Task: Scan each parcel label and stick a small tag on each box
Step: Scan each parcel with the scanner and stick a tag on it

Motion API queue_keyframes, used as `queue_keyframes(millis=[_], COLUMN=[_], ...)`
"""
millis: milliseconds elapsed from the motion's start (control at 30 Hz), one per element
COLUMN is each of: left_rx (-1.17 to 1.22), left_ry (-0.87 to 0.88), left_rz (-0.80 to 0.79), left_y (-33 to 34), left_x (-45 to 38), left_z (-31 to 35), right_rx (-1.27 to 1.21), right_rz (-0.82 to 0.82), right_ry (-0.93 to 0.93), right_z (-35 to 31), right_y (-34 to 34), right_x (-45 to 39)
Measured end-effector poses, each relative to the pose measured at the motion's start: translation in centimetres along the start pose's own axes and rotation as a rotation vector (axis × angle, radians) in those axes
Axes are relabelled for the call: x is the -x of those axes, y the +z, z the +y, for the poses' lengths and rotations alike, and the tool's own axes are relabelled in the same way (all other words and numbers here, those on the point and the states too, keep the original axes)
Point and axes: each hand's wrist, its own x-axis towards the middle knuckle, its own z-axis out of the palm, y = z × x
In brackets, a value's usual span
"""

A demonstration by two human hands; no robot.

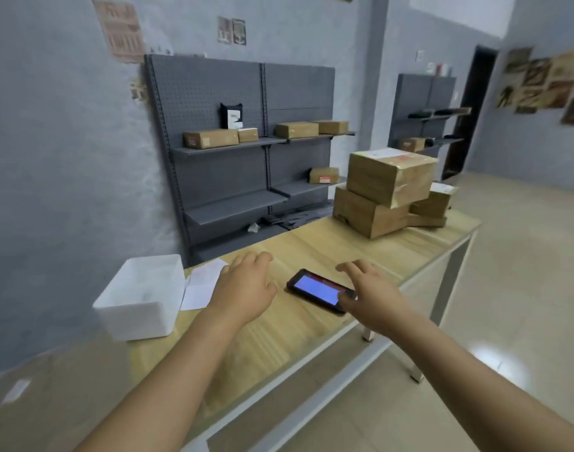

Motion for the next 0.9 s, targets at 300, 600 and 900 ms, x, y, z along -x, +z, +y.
queue_keyframes(millis=[300,600,900], left_rx=[0.044,0.156,0.536], left_ry=[0.079,0.035,-0.228], left_rz=[0.000,-0.039,0.017], left_y=[5.3,9.4,11.7], left_x=[-17.1,-27.9,-36.7], left_z=[5.2,12.2,19.7], right_rx=[0.031,-0.078,-0.390], right_rz=[0.070,0.168,0.370], right_ry=[0.121,0.215,0.413], right_z=[12.3,24.7,36.1], right_y=[-2.1,-4.6,-7.2], right_x=[-10.1,-18.0,-28.8])
